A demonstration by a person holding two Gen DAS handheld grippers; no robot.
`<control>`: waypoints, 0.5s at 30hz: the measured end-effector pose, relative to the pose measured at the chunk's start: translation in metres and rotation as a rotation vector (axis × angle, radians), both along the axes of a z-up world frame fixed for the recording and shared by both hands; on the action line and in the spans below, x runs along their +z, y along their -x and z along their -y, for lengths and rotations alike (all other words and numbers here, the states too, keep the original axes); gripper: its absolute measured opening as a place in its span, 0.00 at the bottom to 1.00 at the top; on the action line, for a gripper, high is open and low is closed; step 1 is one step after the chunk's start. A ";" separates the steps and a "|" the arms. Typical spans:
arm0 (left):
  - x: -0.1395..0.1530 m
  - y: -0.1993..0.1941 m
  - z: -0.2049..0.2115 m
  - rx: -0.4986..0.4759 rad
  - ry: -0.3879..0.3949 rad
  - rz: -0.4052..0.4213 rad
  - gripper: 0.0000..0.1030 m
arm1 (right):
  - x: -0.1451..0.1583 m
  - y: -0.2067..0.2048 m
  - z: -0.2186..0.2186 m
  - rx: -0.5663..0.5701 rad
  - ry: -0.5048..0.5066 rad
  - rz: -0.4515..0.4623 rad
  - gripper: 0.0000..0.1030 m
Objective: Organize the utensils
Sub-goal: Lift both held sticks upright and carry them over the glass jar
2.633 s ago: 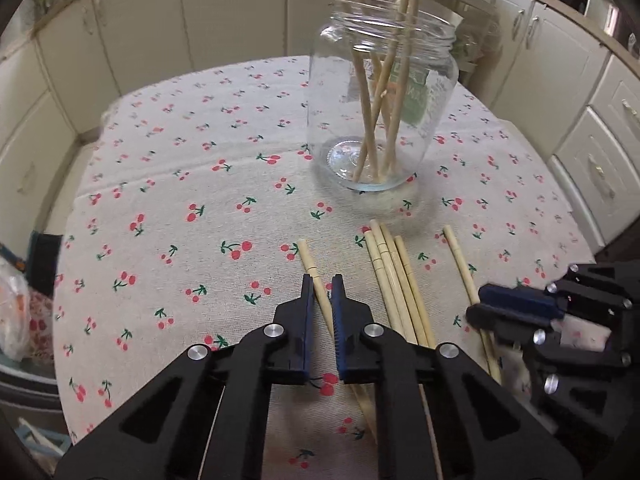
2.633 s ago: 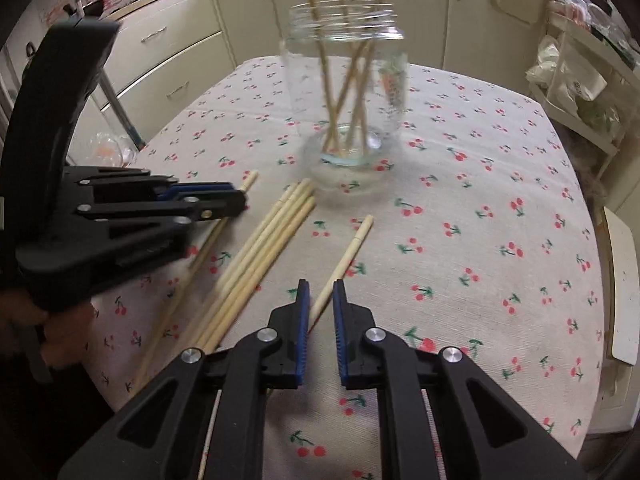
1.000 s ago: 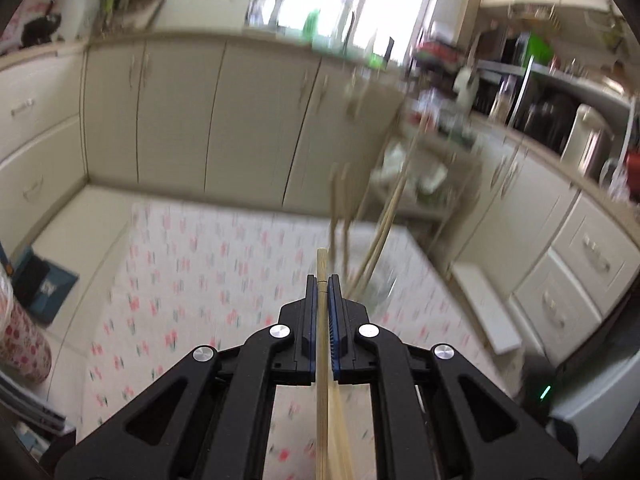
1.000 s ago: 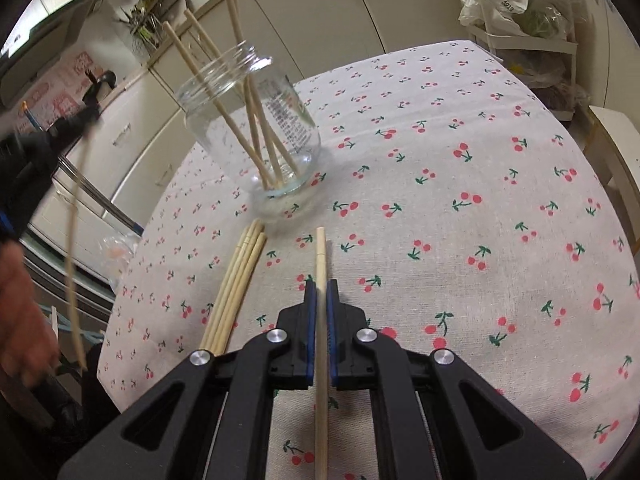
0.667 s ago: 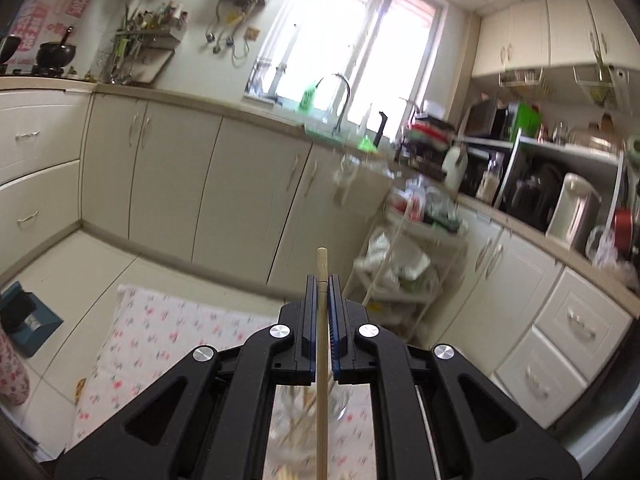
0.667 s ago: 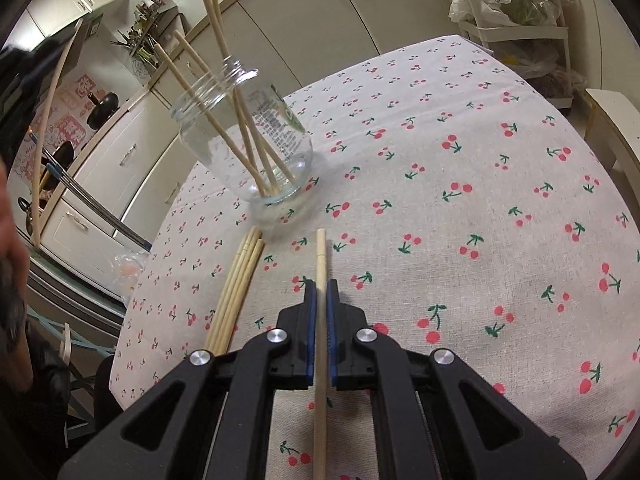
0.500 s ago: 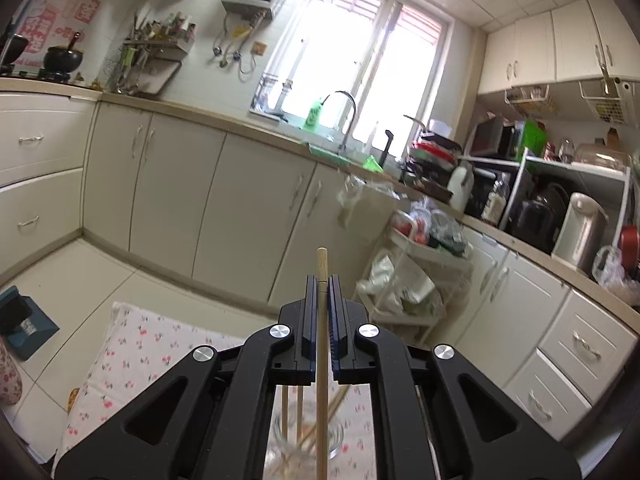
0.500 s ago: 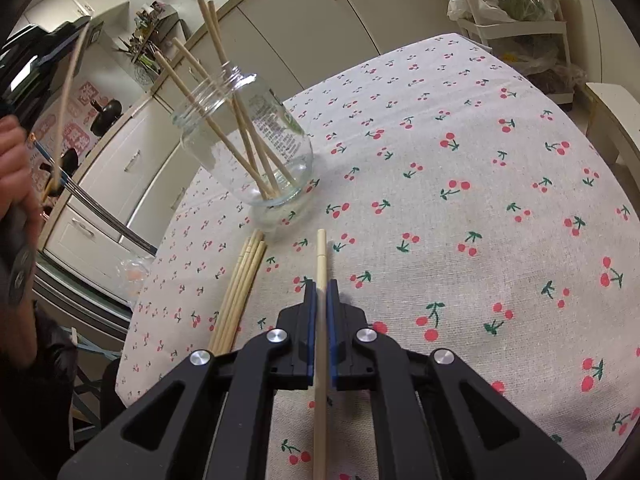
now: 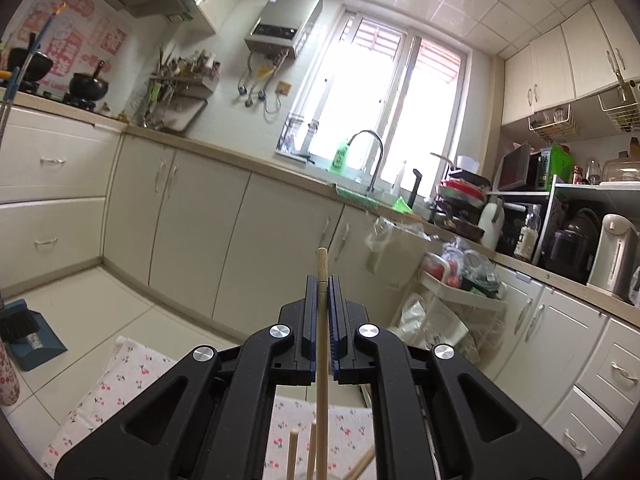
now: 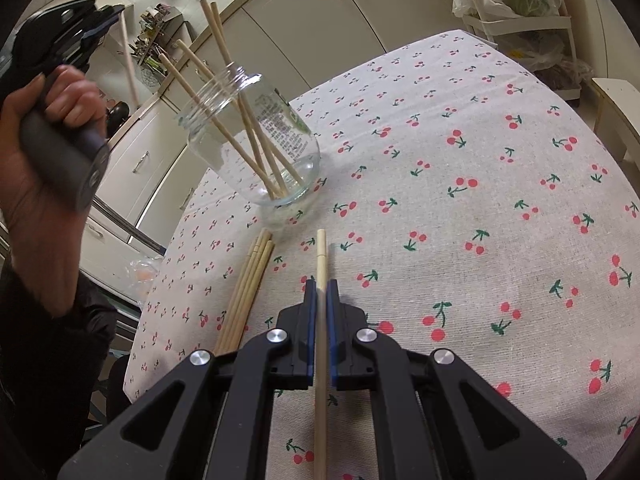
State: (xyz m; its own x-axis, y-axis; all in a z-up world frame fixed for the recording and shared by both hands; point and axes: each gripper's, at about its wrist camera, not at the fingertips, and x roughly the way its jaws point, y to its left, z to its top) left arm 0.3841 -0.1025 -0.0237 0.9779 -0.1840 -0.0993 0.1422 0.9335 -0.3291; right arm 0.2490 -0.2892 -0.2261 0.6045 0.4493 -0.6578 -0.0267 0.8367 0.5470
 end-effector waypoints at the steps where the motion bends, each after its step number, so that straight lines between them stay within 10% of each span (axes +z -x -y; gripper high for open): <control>1: 0.000 -0.002 0.002 0.006 0.001 0.007 0.05 | 0.000 0.000 0.000 0.000 -0.002 0.000 0.06; 15: -0.034 -0.010 0.030 0.029 -0.071 0.031 0.05 | -0.006 -0.002 0.007 -0.008 -0.068 -0.020 0.06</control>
